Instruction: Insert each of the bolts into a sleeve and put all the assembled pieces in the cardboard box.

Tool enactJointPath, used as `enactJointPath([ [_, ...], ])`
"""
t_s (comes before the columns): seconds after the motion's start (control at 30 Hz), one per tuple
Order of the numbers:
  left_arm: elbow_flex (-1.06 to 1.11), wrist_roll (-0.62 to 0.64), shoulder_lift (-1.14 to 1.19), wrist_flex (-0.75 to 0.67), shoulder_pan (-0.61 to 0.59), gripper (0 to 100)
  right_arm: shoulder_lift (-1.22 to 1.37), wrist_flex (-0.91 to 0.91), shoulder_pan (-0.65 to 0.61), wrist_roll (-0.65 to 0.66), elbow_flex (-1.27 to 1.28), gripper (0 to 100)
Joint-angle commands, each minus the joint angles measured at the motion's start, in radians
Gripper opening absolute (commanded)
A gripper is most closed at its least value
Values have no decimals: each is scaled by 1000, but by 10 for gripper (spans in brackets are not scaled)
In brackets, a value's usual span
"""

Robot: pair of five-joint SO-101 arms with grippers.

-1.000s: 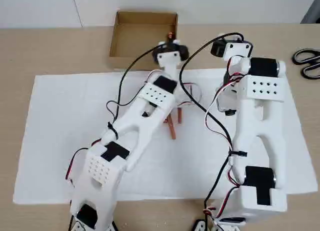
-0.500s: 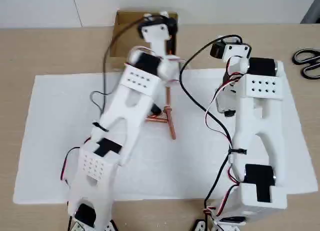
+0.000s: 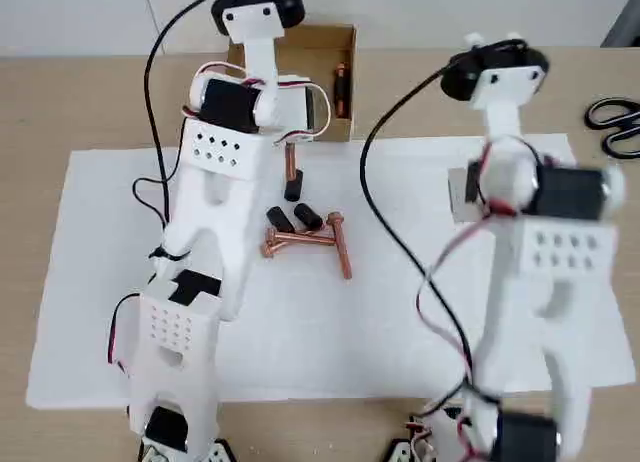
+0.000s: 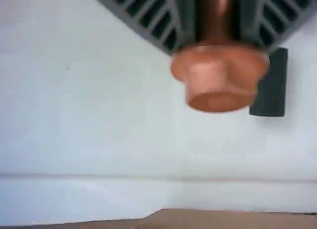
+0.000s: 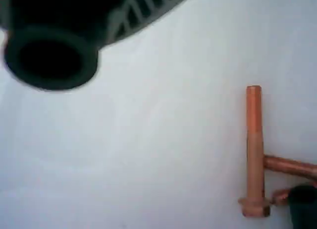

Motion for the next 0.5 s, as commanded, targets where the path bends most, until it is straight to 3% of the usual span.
enactJointPath([
  [0.0,-76,-8,-26,20,-3,6,-185,5,10,12,58,4],
  [0.2,-8,-8,-226,20,0,6,-476,-5,5,12,284,4],
  [0.47,317,-8,-542,18,9,6,-811,-153,5,11,646,4],
])
